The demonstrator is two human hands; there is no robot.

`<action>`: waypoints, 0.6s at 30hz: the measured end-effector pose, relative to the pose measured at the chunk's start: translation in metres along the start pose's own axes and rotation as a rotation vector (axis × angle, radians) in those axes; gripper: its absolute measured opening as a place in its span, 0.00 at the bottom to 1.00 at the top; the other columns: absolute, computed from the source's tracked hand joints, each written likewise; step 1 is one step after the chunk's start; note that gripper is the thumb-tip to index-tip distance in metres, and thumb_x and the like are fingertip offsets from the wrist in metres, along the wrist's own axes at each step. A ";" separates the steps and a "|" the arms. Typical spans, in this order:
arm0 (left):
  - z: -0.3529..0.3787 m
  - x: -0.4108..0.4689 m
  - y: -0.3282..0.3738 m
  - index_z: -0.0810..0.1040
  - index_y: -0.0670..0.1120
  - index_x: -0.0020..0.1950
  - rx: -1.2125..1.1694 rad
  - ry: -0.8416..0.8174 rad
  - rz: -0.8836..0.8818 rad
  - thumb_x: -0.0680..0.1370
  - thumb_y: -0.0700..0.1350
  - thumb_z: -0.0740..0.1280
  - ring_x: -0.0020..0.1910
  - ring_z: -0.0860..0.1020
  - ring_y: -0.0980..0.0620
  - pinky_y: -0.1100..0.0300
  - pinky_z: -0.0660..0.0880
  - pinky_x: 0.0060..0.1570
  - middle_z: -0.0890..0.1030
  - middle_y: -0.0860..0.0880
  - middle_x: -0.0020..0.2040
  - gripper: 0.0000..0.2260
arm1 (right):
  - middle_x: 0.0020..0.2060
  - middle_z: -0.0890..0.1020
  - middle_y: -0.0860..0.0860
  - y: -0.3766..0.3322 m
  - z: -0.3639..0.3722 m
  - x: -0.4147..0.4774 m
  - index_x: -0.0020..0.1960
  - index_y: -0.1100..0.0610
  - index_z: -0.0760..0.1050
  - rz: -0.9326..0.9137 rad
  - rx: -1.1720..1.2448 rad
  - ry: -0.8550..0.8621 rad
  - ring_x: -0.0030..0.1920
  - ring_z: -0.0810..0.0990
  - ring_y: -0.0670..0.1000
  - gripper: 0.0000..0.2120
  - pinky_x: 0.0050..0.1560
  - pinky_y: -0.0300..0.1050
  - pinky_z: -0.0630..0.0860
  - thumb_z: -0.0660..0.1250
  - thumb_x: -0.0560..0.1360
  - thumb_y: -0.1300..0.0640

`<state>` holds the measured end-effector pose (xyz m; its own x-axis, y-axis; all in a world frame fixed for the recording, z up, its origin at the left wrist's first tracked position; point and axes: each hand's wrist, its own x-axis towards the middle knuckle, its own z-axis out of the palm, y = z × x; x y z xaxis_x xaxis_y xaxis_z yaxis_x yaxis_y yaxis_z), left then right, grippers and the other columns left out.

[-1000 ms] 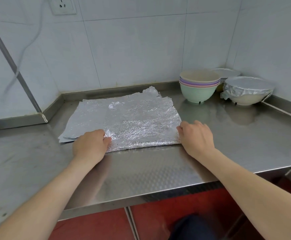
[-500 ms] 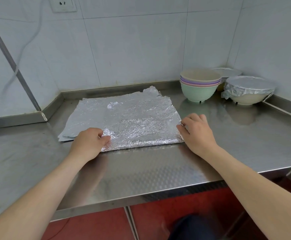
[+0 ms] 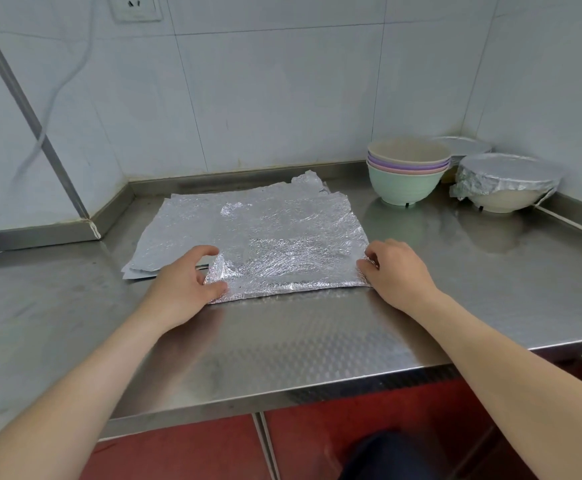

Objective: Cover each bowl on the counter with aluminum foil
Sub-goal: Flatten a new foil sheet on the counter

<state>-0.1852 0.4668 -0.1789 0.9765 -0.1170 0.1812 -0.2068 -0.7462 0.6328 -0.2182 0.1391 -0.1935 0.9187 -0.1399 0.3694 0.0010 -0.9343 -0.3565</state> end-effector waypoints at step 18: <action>-0.003 -0.001 0.003 0.85 0.58 0.40 -0.395 0.102 0.087 0.73 0.40 0.74 0.27 0.61 0.56 0.66 0.58 0.28 0.65 0.50 0.28 0.11 | 0.28 0.71 0.48 -0.010 -0.007 -0.001 0.45 0.56 0.66 0.060 0.406 0.174 0.31 0.68 0.51 0.10 0.36 0.51 0.64 0.59 0.81 0.53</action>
<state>-0.1868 0.4666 -0.1751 0.9474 -0.0885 0.3076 -0.3152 -0.4255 0.8483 -0.2221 0.1460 -0.1845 0.8418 -0.2758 0.4641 0.1366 -0.7229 -0.6774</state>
